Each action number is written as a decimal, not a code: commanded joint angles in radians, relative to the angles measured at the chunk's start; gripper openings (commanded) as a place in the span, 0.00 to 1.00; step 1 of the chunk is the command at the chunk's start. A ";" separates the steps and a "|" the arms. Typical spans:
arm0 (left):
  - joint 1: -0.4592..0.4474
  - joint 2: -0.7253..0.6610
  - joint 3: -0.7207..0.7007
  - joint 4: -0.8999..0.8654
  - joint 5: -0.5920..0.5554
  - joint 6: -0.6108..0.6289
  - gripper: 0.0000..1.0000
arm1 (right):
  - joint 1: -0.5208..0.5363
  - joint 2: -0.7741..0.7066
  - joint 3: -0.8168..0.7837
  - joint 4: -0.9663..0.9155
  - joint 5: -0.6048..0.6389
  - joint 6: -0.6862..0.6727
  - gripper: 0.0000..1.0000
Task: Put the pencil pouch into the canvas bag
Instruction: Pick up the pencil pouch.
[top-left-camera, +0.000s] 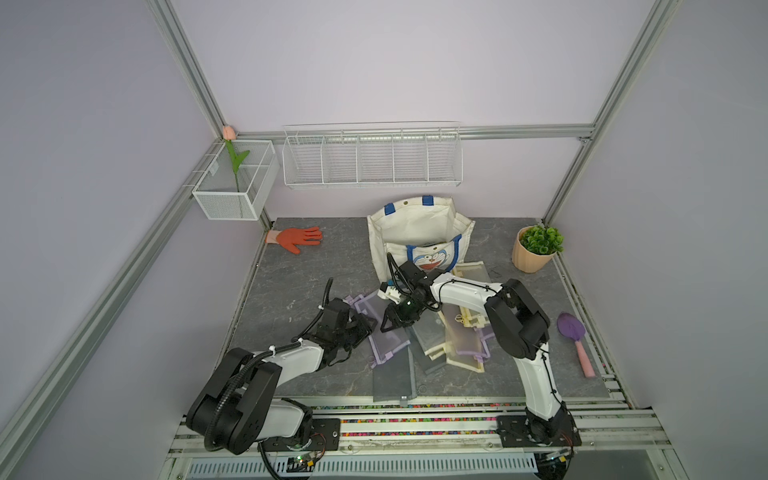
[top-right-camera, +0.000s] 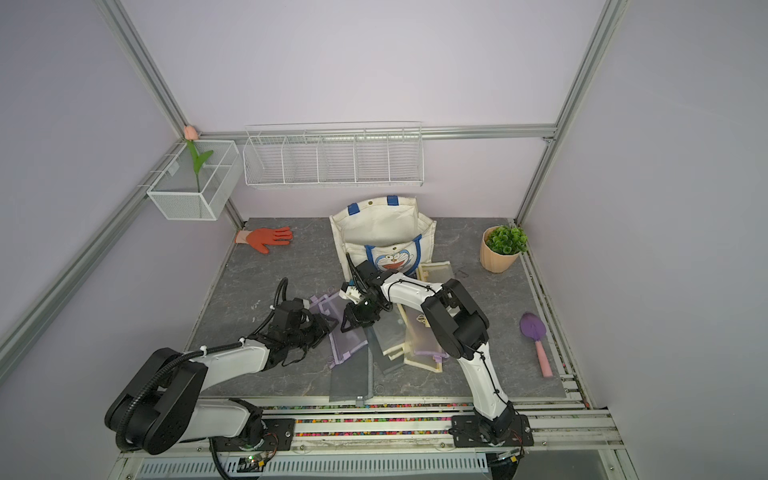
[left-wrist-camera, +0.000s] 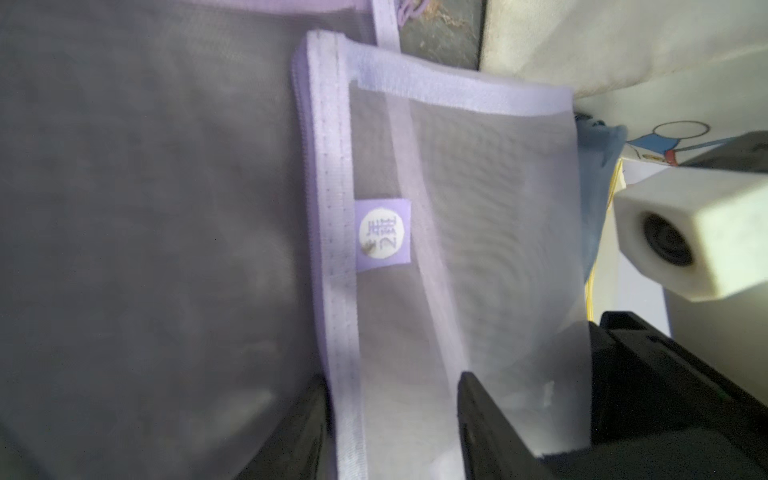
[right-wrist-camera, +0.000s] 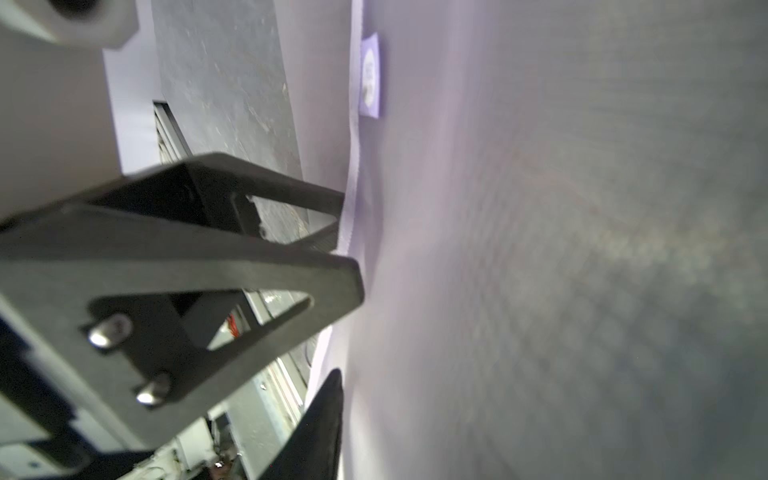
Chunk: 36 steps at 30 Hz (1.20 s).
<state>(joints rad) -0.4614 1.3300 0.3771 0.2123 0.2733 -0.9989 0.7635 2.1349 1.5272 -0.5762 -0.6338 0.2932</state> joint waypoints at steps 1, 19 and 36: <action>-0.005 -0.082 0.009 -0.089 -0.039 0.001 0.51 | -0.005 -0.100 -0.027 -0.049 0.021 -0.044 0.30; -0.005 -0.366 0.059 -0.208 -0.038 0.062 0.72 | -0.010 -0.313 -0.078 -0.093 -0.064 -0.089 0.07; -0.051 -0.490 0.201 0.090 0.112 0.087 0.99 | -0.069 -0.625 -0.129 0.150 -0.220 0.127 0.07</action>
<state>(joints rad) -0.4896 0.7895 0.5468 0.1997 0.3389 -0.9188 0.6994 1.5322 1.4364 -0.5014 -0.8017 0.3759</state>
